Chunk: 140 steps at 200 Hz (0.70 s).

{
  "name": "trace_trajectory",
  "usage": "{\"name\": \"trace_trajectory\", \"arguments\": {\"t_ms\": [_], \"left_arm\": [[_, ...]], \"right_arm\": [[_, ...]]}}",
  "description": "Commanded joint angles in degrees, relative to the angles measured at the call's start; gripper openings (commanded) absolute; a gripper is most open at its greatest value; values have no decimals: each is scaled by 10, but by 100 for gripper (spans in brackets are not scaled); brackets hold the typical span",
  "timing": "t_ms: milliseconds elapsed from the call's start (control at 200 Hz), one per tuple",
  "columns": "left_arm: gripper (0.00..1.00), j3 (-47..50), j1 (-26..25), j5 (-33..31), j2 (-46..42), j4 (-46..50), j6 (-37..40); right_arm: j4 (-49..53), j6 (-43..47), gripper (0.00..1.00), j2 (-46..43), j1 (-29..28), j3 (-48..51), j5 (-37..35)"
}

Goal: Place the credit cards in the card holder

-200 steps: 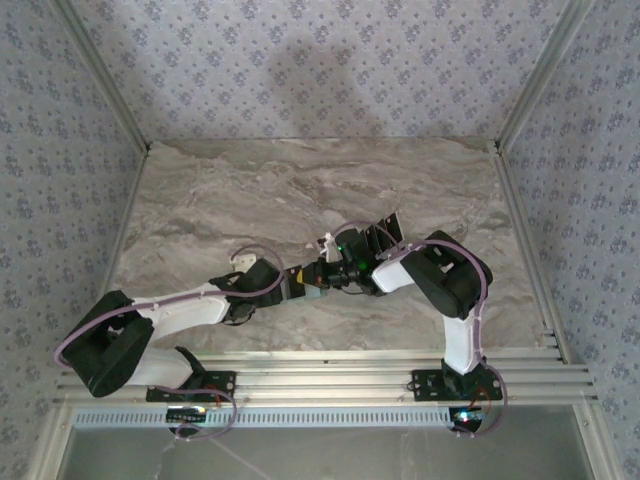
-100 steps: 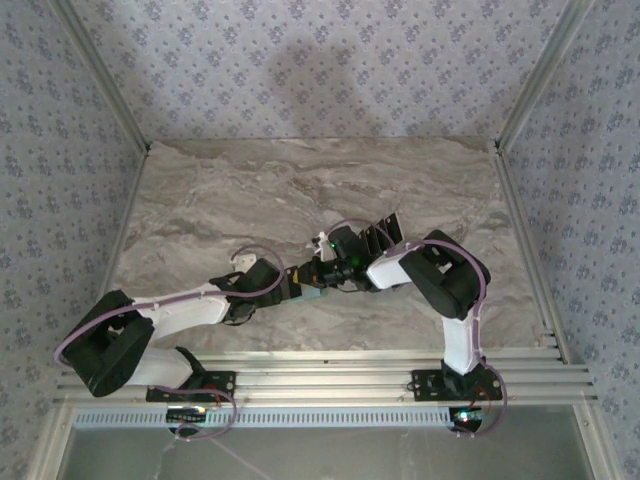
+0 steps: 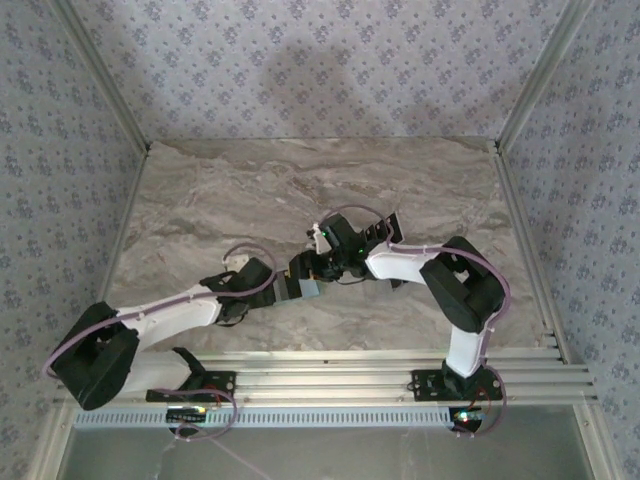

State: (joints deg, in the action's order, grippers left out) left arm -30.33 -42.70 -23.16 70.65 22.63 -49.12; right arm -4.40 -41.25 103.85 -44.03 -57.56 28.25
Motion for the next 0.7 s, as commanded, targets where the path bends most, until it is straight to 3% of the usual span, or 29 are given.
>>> {"name": "trace_trajectory", "arguments": {"t_ms": [0, 125, 220, 300, 695], "left_arm": [[98, -19, 9, -3, -25, 38, 8], [98, -10, 16, -7, -35, 47, -5], [98, -1, 19, -12, -34, 51, -19], [99, 7, 20, -15, -34, 53, -32], [98, 28, 19, -26, -28, 53, -58]], "right_arm": [[103, 40, 55, -20, -8, -33, -53], [203, 79, 43, -3, -27, -86, -115], [248, 92, 22, 16, -36, -123, -149], [266, 97, 12, 29, -41, -137, -167], [285, 109, 7, 69, -52, -163, -181]]}}
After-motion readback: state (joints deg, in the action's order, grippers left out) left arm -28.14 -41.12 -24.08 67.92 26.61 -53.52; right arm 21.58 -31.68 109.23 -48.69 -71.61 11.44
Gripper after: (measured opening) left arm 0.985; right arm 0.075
